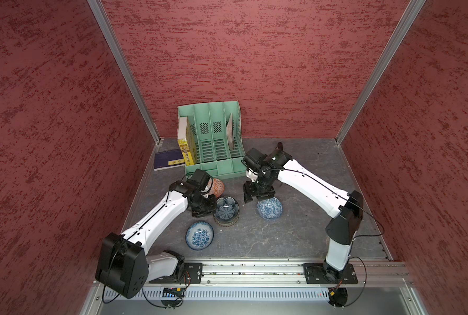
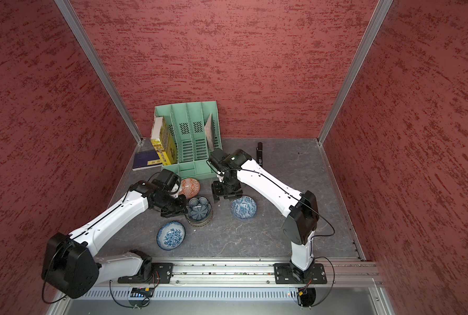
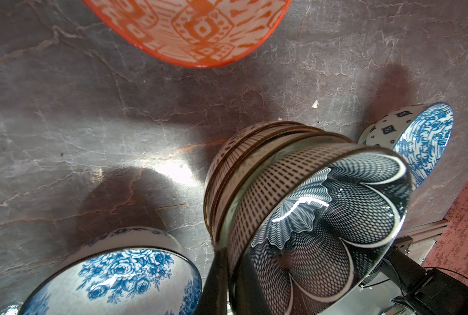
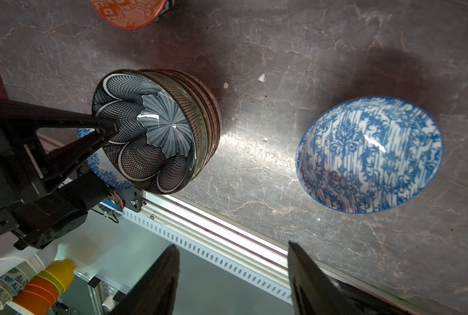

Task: Stack the bowls
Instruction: Place the bowl on the bowl.

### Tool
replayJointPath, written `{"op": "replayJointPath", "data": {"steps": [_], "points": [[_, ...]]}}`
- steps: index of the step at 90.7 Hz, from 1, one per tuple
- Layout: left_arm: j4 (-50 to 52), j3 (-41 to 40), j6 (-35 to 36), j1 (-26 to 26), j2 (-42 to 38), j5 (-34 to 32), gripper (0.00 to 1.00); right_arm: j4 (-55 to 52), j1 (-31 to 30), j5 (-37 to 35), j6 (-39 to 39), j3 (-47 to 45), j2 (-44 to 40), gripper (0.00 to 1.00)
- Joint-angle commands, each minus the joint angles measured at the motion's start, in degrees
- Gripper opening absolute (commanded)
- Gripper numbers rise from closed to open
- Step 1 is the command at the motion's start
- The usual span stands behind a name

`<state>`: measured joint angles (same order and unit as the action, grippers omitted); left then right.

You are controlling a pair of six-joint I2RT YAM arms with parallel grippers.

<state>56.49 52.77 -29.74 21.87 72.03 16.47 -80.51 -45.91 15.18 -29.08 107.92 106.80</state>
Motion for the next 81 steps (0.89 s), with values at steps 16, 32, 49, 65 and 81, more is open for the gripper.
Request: {"op": "replayJointPath", "data": {"steps": [16,32,49,65,81], "points": [[-1.27,-0.26,0.25,0.87,0.50,1.22,0.00,0.53,0.30,-1.03,0.47,-0.52,-1.73,0.66],[-1.49,-0.13,0.23,0.90,0.19,1.21,0.00,0.52,0.29,-1.03,0.54,-0.80,-1.60,0.66],[-1.30,-0.13,0.33,0.90,0.26,1.62,0.02,0.61,0.34,-0.94,0.52,-0.87,-1.47,0.66],[-0.65,0.39,0.38,0.90,-0.02,1.96,0.37,0.66,0.30,-0.85,0.55,-0.96,-1.29,0.66],[0.88,1.59,0.42,0.83,-0.63,1.52,0.50,0.73,0.34,-0.95,0.73,-1.13,-1.33,0.66]]}}
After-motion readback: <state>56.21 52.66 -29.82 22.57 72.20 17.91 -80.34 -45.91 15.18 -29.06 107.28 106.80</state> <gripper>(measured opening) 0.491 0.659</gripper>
